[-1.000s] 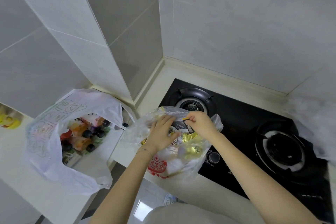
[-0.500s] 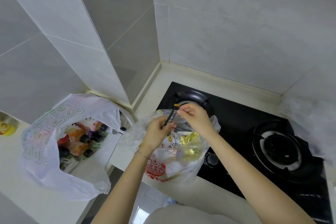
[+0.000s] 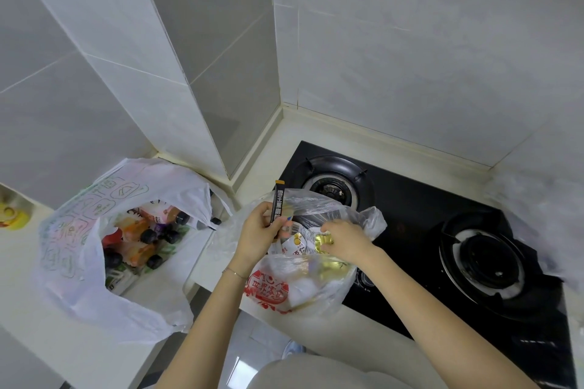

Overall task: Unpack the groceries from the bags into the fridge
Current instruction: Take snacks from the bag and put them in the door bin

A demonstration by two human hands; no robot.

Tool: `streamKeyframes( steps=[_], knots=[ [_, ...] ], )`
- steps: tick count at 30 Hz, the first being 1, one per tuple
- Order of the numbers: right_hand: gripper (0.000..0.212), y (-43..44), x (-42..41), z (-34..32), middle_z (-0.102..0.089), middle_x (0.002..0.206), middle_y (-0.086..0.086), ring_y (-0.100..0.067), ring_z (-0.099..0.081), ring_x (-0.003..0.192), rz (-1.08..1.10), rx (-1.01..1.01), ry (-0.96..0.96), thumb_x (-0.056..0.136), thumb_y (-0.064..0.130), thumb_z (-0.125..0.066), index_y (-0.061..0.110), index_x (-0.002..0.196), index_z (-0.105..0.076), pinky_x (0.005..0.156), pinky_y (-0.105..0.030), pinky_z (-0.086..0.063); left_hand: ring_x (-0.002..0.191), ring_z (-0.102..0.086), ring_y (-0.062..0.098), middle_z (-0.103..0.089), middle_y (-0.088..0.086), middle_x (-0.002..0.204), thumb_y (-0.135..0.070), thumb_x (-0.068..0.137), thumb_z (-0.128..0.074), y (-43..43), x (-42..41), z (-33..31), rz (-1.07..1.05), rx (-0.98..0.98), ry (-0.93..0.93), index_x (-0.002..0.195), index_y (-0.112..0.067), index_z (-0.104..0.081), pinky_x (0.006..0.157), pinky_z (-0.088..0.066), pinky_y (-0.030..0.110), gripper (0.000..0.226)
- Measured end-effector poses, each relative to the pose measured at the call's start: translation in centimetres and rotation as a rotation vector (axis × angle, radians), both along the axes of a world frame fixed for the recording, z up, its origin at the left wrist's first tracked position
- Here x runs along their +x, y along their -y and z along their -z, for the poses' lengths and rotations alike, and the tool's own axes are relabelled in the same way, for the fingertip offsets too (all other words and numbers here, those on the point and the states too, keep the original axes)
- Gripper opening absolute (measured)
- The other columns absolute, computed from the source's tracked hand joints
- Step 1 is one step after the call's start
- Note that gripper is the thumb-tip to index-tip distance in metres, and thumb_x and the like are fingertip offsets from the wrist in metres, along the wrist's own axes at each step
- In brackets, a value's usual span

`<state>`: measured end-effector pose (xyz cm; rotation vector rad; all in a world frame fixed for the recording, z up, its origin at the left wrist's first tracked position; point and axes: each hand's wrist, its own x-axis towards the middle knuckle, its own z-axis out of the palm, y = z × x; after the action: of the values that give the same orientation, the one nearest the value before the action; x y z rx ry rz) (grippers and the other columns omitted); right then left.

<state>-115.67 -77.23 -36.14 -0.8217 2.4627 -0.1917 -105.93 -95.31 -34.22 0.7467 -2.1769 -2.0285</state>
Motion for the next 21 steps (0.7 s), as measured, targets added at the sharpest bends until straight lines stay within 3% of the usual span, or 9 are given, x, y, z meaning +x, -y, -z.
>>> streamKeyframes(
  steps=[3,7,13,16,18,21],
  knots=[
    [0.05,0.0,0.1,0.6,-0.046,0.14,-0.004,-0.028,-0.036,0.132,-0.056,0.09,-0.029,0.09,0.031,-0.059,0.017,0.136,-0.047,0.108,-0.045,-0.029,0.063,-0.068,0.021,-0.072,0.014,0.083,-0.005,0.096,-0.058,-0.1,0.3,-0.2,-0.015,0.018,0.009,0.101,-0.002,-0.052,0.054,-0.054,0.025,0.008],
    [0.052,-0.1,0.2,0.9,-0.039,0.143,-0.005,-0.027,-0.029,0.136,-0.056,0.126,-0.056,0.087,0.019,-0.06,0.019,0.137,-0.047,0.111,-0.047,-0.026,0.063,-0.068,0.023,-0.072,0.016,0.086,-0.004,0.096,-0.057,0.0,0.8,-0.1,-0.006,0.017,0.027,0.103,-0.001,-0.054,0.054,-0.054,0.026,0.008],
    [0.028,-0.1,0.4,0.6,-0.048,0.125,-0.007,-0.028,-0.034,0.124,-0.046,0.189,-0.12,0.086,0.019,-0.059,0.017,0.114,-0.061,0.104,-0.045,-0.029,0.055,-0.065,0.003,-0.068,0.006,0.083,0.003,0.094,-0.056,-0.3,1.1,-0.3,0.006,-0.015,0.043,0.106,0.009,-0.056,0.052,-0.05,0.014,0.013],
    [0.006,0.0,0.4,-0.2,-0.055,0.095,-0.004,-0.027,-0.046,0.109,-0.045,0.171,-0.118,0.084,0.013,-0.055,0.018,0.084,-0.058,0.096,-0.042,-0.033,0.052,-0.063,0.004,-0.068,0.007,0.08,0.005,0.094,-0.055,-0.3,1.2,-0.5,0.011,-0.014,0.03,0.103,0.007,-0.057,0.05,-0.049,0.015,0.009],
    [0.016,0.0,0.3,-0.8,-0.052,0.081,-0.001,-0.026,-0.049,0.088,-0.052,0.156,-0.109,0.084,0.013,-0.056,0.019,0.07,-0.05,0.088,-0.038,-0.038,0.052,-0.063,0.007,-0.068,0.009,0.08,0.004,0.094,-0.055,-0.2,1.3,-0.7,0.016,-0.007,0.031,0.1,0.005,-0.058,0.049,-0.049,0.016,0.006],
    [0.031,-0.3,-0.1,-1.4,-0.045,0.069,0.001,-0.02,-0.046,0.068,0.047,0.007,-0.033,0.084,0.017,-0.063,0.018,0.064,-0.039,0.057,-0.028,-0.034,0.057,-0.067,0.01,-0.071,0.013,0.087,0.0,0.094,-0.057,0.3,1.2,-0.5,0.017,-0.015,0.04,0.104,0.004,-0.06,0.054,-0.052,0.019,0.011]
  ],
)
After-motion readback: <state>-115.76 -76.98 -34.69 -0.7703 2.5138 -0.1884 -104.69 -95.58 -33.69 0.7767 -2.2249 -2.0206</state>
